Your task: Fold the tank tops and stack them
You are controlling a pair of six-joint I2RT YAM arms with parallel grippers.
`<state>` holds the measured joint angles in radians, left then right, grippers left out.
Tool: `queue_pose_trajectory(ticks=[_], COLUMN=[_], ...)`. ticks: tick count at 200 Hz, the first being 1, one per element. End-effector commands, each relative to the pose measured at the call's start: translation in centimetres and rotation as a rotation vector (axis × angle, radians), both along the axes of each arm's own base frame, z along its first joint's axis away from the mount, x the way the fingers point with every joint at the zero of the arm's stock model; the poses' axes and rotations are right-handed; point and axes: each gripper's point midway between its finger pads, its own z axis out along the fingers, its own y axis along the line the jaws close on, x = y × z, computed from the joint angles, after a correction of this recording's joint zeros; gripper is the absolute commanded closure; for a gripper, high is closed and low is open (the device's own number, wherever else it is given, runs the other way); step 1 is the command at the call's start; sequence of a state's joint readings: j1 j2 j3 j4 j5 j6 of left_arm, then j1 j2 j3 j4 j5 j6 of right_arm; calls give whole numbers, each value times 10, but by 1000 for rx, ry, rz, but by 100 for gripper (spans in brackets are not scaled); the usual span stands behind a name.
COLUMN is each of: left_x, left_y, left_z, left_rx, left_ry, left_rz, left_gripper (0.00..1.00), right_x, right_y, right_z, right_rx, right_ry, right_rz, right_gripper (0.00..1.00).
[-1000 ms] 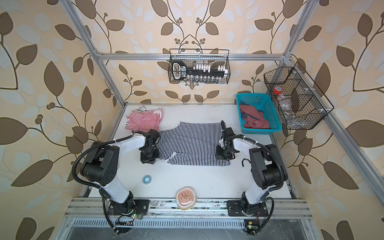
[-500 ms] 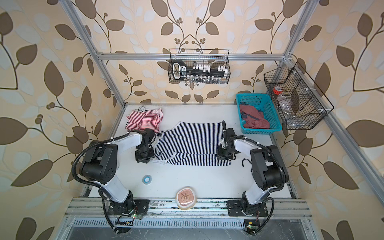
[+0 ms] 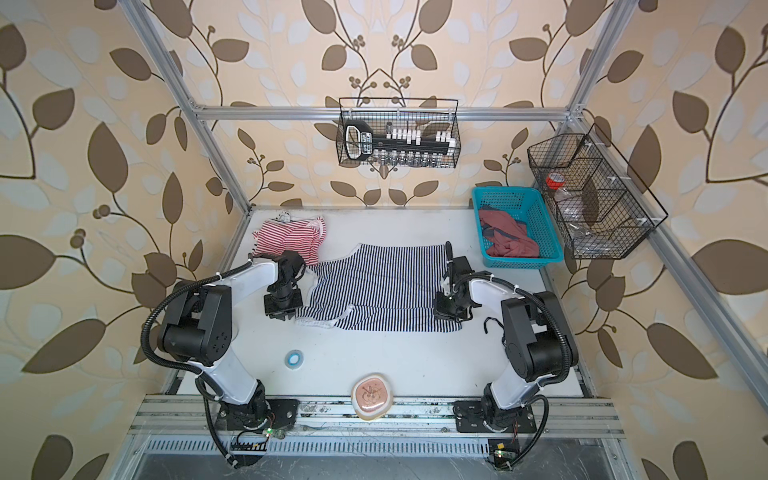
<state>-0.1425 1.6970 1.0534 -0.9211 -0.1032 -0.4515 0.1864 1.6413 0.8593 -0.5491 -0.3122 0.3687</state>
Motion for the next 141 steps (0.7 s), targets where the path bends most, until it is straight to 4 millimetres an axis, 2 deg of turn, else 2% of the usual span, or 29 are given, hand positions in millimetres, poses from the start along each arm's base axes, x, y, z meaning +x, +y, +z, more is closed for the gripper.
queue_pose_trajectory(ticks=[1,19,50,141], left_x=[4,6,7,-7], left_y=[-18,-32,-32,-19], left_z=[31,43,51,-2], left_rx=[-121,-214,-224,-130], left_ry=[-87,-157,-215,-54], left_rz=[14,34,59,55], left_gripper=[64,52,48,53], right_x=[-36,-35,-35,-35], right_y=[-31,-30,-30,-28], right_z=[-23,-23,-23,-22], right_rx=[-148,-143,-143,-141], right_ry=[126,124,126,121], right_rz=[-11,-9,-8,-5], right_gripper=[93,93,93,93])
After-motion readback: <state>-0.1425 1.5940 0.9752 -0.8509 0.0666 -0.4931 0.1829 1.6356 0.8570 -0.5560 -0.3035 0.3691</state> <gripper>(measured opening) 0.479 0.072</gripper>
